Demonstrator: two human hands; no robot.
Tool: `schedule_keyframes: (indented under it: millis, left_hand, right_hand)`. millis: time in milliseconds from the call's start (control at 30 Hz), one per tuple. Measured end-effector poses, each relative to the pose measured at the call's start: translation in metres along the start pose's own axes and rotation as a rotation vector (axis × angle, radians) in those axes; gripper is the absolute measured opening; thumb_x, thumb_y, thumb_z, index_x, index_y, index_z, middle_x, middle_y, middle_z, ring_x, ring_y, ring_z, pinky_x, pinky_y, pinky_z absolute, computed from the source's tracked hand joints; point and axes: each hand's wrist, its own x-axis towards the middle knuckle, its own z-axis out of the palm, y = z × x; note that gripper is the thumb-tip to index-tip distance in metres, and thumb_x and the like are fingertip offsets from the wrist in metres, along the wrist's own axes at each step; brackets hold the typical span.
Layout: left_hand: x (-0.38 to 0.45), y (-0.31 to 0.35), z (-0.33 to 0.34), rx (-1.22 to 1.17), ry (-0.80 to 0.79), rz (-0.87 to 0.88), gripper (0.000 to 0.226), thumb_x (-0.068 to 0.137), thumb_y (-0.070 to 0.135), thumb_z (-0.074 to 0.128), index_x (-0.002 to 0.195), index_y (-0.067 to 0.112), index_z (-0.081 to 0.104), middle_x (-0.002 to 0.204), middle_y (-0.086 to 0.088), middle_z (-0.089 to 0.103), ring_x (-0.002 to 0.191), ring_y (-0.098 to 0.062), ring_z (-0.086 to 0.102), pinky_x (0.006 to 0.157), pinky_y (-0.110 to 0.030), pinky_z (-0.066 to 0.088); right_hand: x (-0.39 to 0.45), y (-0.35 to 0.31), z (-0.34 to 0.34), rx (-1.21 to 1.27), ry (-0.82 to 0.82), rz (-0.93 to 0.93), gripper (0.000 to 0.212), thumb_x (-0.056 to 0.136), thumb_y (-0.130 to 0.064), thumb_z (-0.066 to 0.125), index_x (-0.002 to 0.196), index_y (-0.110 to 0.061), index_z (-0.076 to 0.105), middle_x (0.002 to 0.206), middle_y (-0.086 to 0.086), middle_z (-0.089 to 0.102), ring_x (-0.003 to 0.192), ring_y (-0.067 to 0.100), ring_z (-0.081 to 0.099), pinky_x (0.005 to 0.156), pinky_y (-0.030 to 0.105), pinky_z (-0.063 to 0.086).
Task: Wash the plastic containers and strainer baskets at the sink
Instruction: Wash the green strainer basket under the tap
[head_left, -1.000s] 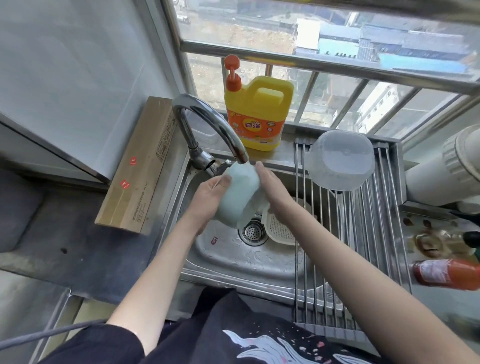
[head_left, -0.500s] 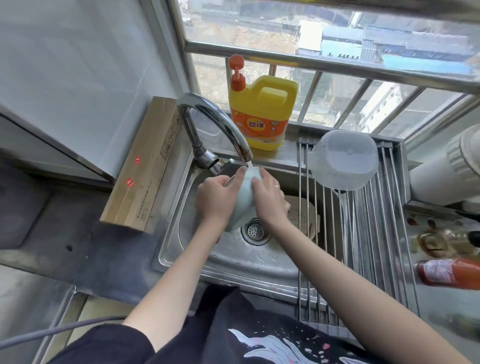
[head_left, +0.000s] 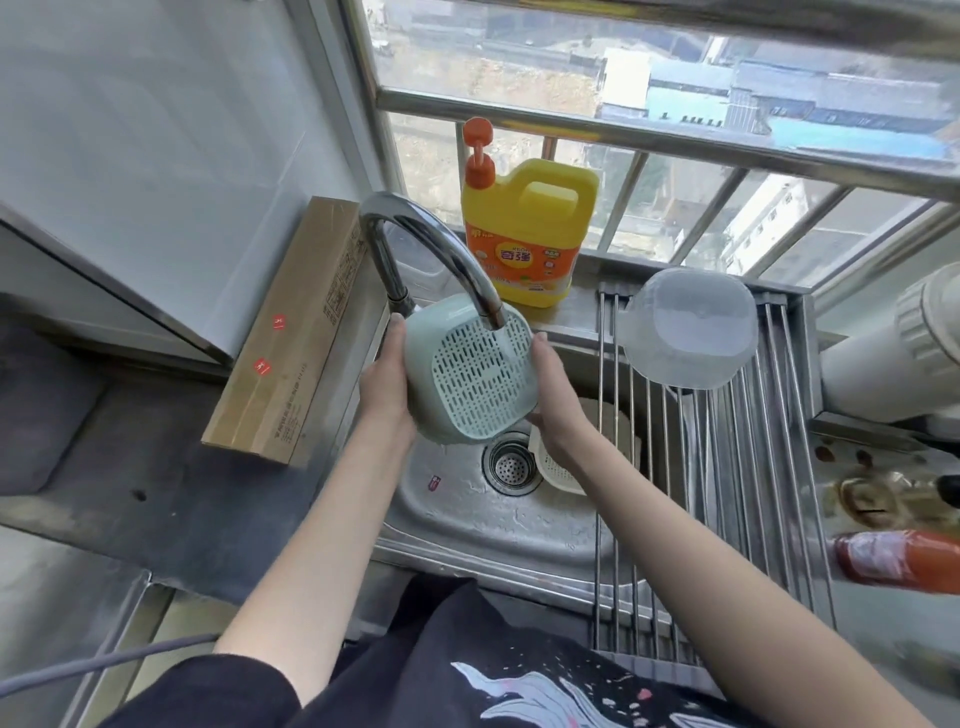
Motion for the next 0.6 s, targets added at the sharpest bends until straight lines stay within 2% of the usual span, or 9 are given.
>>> schedule_keyframes:
  millis: [33, 67, 133, 233, 300, 367, 467, 500, 600]
  left_hand:
    - [0.003, 0.001, 0.001, -0.016, -0.084, -0.080, 0.038, 0.086, 0.056, 0.054, 0.084, 0.022, 0.070, 0.089, -0.005, 0.074, 0.090, -0.020, 0.067, 0.081, -0.037, 0.053]
    - [0.004, 0.000, 0.001, -0.034, -0.150, -0.157, 0.043, 0.087, 0.059, 0.050, 0.090, 0.021, 0.072, 0.093, -0.007, 0.075, 0.094, -0.023, 0.067, 0.082, -0.040, 0.053]
    - [0.006, -0.005, 0.003, -0.073, -0.183, -0.282, 0.054, 0.086, 0.064, 0.047, 0.088, 0.017, 0.075, 0.096, -0.013, 0.074, 0.096, -0.030, 0.066, 0.086, -0.044, 0.052]
    - [0.007, -0.010, 0.001, -0.124, -0.129, -0.457, 0.055, 0.077, 0.063, 0.062, 0.081, 0.010, 0.075, 0.086, -0.017, 0.074, 0.092, -0.032, 0.067, 0.093, -0.047, 0.050]
    - [0.009, -0.015, -0.003, -0.133, -0.153, -0.507, 0.050, 0.070, 0.056, 0.072, 0.085, 0.008, 0.071, 0.085, -0.015, 0.075, 0.087, -0.030, 0.070, 0.085, -0.041, 0.055]
    - [0.010, -0.019, -0.007, -0.103, -0.210, -0.476, 0.047, 0.070, 0.054, 0.072, 0.088, 0.011, 0.070, 0.089, -0.011, 0.075, 0.085, -0.027, 0.070, 0.077, -0.036, 0.057]
    - [0.013, -0.024, -0.014, 0.021, -0.263, -0.352, 0.040, 0.081, 0.048, 0.056, 0.096, 0.012, 0.066, 0.102, -0.012, 0.067, 0.094, -0.028, 0.063, 0.090, -0.040, 0.050]
    - [0.018, -0.026, -0.019, 0.092, -0.264, -0.303, 0.034, 0.081, 0.043, 0.051, 0.093, 0.014, 0.064, 0.100, -0.012, 0.062, 0.090, -0.027, 0.061, 0.086, -0.039, 0.048]
    - [0.027, -0.026, -0.023, 0.263, -0.256, -0.199, 0.037, 0.083, 0.048, 0.043, 0.072, 0.019, 0.062, 0.078, -0.005, 0.060, 0.072, -0.021, 0.056, 0.070, -0.032, 0.041]
  right_hand:
    - [-0.002, 0.004, -0.003, -0.001, 0.003, -0.028, 0.069, 0.085, -0.074, 0.031, 0.132, -0.027, 0.049, 0.149, 0.003, 0.039, 0.139, 0.024, 0.033, 0.108, 0.058, 0.031]
    - [-0.004, 0.002, -0.004, 0.058, -0.019, -0.027, 0.067, 0.086, -0.074, 0.030, 0.130, -0.028, 0.051, 0.146, 0.005, 0.044, 0.137, 0.027, 0.037, 0.107, 0.061, 0.032]
    - [-0.007, 0.001, -0.008, 0.226, -0.050, -0.015, 0.056, 0.095, -0.062, 0.026, 0.127, -0.026, 0.055, 0.129, 0.006, 0.061, 0.120, 0.027, 0.057, 0.099, 0.055, 0.044]
    - [-0.005, 0.001, -0.016, 0.279, -0.064, -0.076, 0.046, 0.098, -0.049, 0.034, 0.127, -0.024, 0.059, 0.125, 0.002, 0.064, 0.119, 0.020, 0.058, 0.101, 0.044, 0.043]
    - [-0.003, -0.002, -0.012, 0.189, 0.006, -0.101, 0.037, 0.094, -0.046, 0.047, 0.120, -0.026, 0.065, 0.124, 0.000, 0.064, 0.118, 0.016, 0.057, 0.102, 0.042, 0.043]
    - [-0.001, -0.003, -0.010, 0.129, 0.109, -0.131, 0.029, 0.096, -0.035, 0.048, 0.114, -0.019, 0.066, 0.113, 0.004, 0.068, 0.105, 0.016, 0.062, 0.095, 0.040, 0.049]
    - [-0.001, -0.007, -0.011, 0.107, 0.149, -0.163, 0.021, 0.096, -0.025, 0.050, 0.114, -0.014, 0.054, 0.100, 0.010, 0.067, 0.080, 0.015, 0.063, 0.073, 0.032, 0.053]
    - [0.001, -0.010, -0.011, 0.093, 0.140, -0.155, 0.022, 0.095, -0.025, 0.052, 0.116, -0.016, 0.049, 0.100, 0.010, 0.067, 0.076, 0.015, 0.063, 0.068, 0.030, 0.052]
    - [0.003, -0.016, -0.015, -0.002, 0.104, -0.175, 0.030, 0.094, -0.028, 0.054, 0.121, -0.019, 0.043, 0.104, 0.008, 0.066, 0.082, 0.018, 0.066, 0.074, 0.035, 0.055]
